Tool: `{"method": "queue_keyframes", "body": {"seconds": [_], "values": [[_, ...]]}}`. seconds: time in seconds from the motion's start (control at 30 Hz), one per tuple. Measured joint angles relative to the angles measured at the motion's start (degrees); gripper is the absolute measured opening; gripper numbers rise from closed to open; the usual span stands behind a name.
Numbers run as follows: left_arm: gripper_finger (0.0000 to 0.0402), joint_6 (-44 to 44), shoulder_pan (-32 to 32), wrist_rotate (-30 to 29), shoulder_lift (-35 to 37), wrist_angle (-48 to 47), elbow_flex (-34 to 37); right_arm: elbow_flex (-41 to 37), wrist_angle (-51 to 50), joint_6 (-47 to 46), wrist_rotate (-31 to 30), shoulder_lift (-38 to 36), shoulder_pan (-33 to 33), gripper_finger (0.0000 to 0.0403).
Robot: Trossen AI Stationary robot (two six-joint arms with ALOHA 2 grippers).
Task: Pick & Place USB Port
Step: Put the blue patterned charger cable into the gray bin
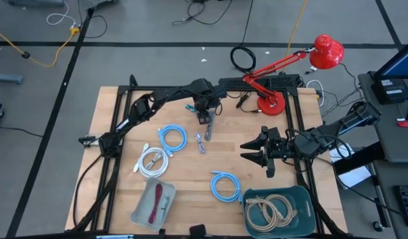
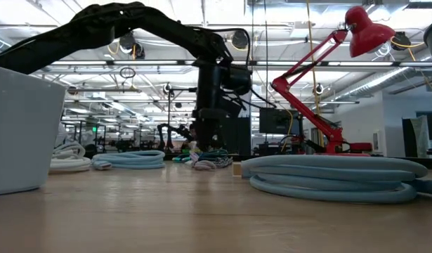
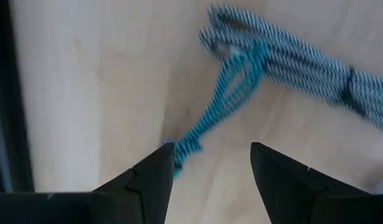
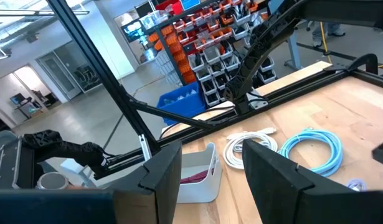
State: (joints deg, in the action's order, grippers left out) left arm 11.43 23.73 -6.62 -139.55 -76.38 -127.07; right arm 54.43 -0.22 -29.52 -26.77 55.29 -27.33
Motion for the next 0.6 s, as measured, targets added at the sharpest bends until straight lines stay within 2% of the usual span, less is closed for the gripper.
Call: {"method": "queue_keyframes", "body": {"seconds": [0.6], "values": [[0.021,-2.72,0.81,-1.32,-1.51,3.24,0.11,0.0,-0.91,-0.46,1.36,0.02,-0.02,0.0164]]}}
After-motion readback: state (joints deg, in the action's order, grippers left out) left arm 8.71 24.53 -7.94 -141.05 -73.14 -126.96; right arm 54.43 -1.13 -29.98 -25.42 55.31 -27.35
